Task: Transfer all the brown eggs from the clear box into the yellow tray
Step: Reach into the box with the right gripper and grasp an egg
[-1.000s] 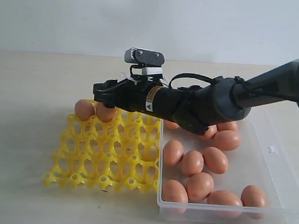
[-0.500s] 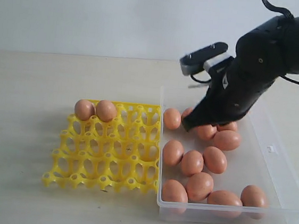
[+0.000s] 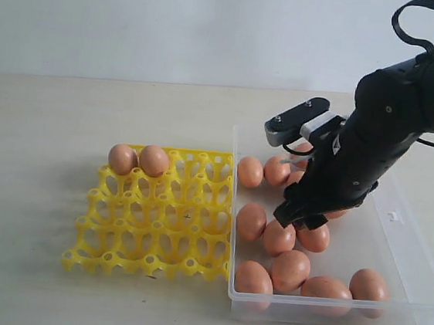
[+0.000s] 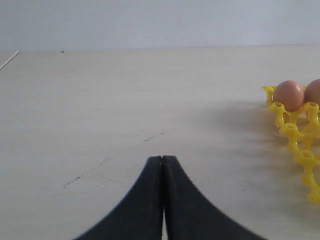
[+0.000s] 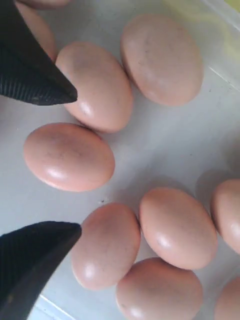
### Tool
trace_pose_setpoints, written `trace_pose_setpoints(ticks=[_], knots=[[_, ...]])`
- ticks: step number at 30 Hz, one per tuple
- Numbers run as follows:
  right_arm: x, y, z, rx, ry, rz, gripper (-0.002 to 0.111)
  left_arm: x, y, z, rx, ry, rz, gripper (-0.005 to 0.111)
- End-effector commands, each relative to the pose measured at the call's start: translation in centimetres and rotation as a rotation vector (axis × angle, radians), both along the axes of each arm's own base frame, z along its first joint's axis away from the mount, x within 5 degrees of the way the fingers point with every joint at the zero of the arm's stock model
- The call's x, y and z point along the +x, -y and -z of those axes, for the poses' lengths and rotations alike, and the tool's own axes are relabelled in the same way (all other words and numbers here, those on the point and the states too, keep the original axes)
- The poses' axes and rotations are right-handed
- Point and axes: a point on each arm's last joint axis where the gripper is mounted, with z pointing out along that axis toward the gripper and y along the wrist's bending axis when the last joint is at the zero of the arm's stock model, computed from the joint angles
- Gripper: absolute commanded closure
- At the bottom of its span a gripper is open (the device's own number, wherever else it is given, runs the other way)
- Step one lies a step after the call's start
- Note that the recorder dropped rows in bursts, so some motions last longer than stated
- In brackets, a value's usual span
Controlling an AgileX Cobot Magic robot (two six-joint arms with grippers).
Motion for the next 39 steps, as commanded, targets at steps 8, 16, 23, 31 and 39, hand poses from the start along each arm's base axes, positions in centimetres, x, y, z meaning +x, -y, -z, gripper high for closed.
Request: trace_pose_setpoints(ticks=[8, 16, 23, 31, 39], knots=[[0.5, 0.1, 0.2, 0.111, 0.010, 0.287, 0.046, 0.0, 0.0, -0.3, -0.010, 0.024, 0.003, 0.107], [1.2, -0.2, 3.8, 0.075, -0.044, 0.284, 0.046, 0.0, 0.0, -0.3, -0.010, 0.024, 0.003, 0.107], [1.3, -0.3, 5.2, 0.060, -0.081, 0.288, 0.073, 0.0, 0.0, -0.3, -0.010, 0.024, 0.003, 0.107], [1.7, -0.6, 0.5, 0.187, 0.102, 0.264, 0.108, 0.0, 0.0, -0.3, -0.010, 0.024, 0.003, 0.107], [2.9, -5.1, -4.9, 0.582, 0.539, 0.139, 0.108, 0.0, 0.0, -0.3, -0.010, 0.024, 0.003, 0.107]])
